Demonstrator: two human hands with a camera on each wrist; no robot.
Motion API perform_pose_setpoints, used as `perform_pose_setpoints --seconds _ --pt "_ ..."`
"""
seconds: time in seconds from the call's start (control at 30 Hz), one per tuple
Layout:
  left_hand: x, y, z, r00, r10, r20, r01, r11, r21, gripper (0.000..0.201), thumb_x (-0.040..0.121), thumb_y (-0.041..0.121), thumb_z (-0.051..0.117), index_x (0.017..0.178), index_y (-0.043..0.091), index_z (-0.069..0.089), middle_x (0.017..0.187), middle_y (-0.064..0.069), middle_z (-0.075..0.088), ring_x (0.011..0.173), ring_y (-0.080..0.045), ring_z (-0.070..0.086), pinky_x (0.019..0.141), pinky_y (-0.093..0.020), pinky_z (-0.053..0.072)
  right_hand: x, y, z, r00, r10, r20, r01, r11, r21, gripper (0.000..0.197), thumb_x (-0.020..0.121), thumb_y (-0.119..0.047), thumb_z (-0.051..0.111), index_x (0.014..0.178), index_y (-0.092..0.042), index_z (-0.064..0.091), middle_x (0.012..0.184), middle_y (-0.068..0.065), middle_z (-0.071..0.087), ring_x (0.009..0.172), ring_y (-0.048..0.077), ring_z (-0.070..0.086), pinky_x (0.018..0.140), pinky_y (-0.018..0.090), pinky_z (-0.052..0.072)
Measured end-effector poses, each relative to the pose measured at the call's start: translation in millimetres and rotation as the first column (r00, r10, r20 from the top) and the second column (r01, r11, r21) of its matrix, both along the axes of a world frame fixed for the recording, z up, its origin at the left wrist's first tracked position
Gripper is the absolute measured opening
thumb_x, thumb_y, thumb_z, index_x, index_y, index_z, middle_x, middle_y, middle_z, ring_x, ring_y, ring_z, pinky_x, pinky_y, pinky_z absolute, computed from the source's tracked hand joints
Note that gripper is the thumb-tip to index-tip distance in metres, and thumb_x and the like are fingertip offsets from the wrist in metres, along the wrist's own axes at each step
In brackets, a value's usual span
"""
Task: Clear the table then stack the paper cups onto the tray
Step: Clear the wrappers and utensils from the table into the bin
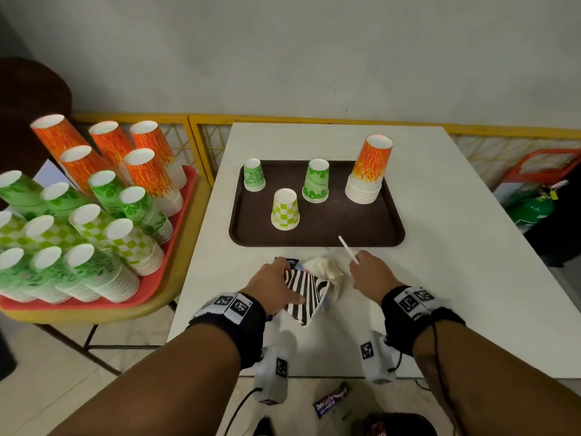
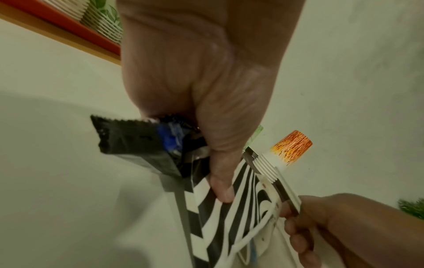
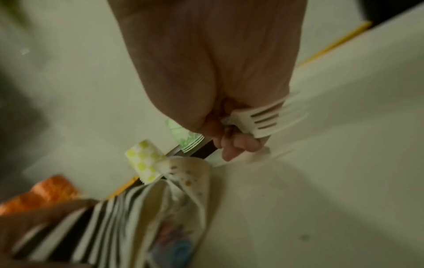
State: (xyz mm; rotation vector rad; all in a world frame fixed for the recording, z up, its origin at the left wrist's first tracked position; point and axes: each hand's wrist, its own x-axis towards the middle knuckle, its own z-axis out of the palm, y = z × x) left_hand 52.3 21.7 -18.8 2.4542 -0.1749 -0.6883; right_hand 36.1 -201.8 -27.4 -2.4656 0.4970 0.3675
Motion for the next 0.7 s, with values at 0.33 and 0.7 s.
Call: perform_pose_setpoints --seconds 0.33,0.7 --pt "9 -5 10 0.999 -0.036 -0.023 0.034 0.997 -0.073 0.057 0.078 0.023 0.081 0.124 0.015 0.047 0.114 -0.004 0.064 0.099 -0.021 0.059 0.088 -0.033 0.049 -1 27 4 0.99 -0.062 -0.129 0.11 0.908 0.405 0.058 0.079 -0.053 0.072 0.117 -0.013 0.054 0.082 0.001 0.057 0.059 0.011 0.046 0.052 0.024 0.037" --pt "-12 -146 92 0.953 -0.29 -0.09 0.22 0.863 -0.454 0.05 0.079 0.011 0.078 0.12 0.022 0.049 0.116 -0.007 0.064 0.109 -0.024 0.064 0.101 -0.047 0.052 -104 -75 71 0.688 -0.702 0.184 0.417 0.591 0.691 0.017 0.092 -0.028 0.056 0.108 -0.028 0.06 0.095 0.004 0.062 0.071 0.015 0.051 0.06 0.03 0.04"
